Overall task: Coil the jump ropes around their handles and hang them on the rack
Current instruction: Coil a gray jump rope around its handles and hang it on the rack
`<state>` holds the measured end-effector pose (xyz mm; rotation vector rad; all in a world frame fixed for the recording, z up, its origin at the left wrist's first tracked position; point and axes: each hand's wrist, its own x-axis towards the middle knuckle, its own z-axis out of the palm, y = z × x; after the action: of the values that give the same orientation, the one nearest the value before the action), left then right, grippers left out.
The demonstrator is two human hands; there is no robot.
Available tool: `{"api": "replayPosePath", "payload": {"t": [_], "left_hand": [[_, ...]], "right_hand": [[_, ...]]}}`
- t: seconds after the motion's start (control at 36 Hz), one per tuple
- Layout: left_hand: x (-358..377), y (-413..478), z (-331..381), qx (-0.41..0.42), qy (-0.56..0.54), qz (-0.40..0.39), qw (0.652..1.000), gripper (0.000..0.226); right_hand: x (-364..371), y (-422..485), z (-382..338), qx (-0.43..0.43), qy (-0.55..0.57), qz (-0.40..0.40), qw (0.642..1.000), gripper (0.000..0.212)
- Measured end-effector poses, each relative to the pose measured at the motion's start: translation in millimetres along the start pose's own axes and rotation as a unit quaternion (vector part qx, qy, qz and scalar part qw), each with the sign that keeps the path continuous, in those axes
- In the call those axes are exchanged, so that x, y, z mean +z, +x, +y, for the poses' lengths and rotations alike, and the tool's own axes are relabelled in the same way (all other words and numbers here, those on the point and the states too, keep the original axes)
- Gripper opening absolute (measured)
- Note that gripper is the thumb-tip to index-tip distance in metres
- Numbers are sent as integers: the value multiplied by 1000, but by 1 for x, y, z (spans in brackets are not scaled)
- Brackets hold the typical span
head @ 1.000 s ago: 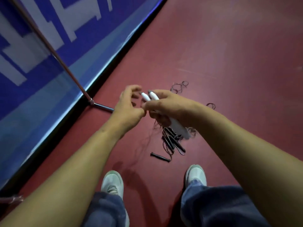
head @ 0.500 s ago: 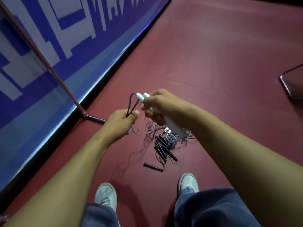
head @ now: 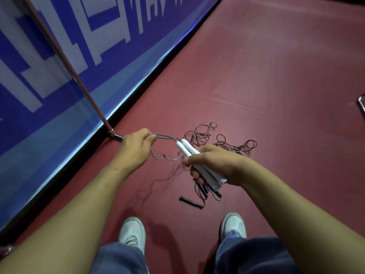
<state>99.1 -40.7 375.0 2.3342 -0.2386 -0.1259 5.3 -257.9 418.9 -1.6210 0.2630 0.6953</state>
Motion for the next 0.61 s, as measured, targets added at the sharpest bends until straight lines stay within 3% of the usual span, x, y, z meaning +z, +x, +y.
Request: {"api": "replayPosePath", "payload": {"t": [0.19, 0.33, 0.44, 0.5, 0.61], "left_hand": [[1, 1, 9, 18, 9, 5, 1000, 21], [4, 2, 14, -4, 0, 7, 1000, 25], [15, 0, 23, -16, -15, 14, 1000, 33], [27, -7, 30, -13, -24, -23, 999, 31], [51, -30, 47, -39, -164, -146, 975, 33]], "right_hand": [[8, 1, 11, 27, 55, -8, 998, 17], [7, 6, 18, 38, 54, 64, 996, 18], [11, 15, 17, -20, 145, 118, 982, 22], [12, 18, 14, -60, 207, 137, 967, 16], [11, 24, 13, -114, 247, 190, 943, 10]]}}
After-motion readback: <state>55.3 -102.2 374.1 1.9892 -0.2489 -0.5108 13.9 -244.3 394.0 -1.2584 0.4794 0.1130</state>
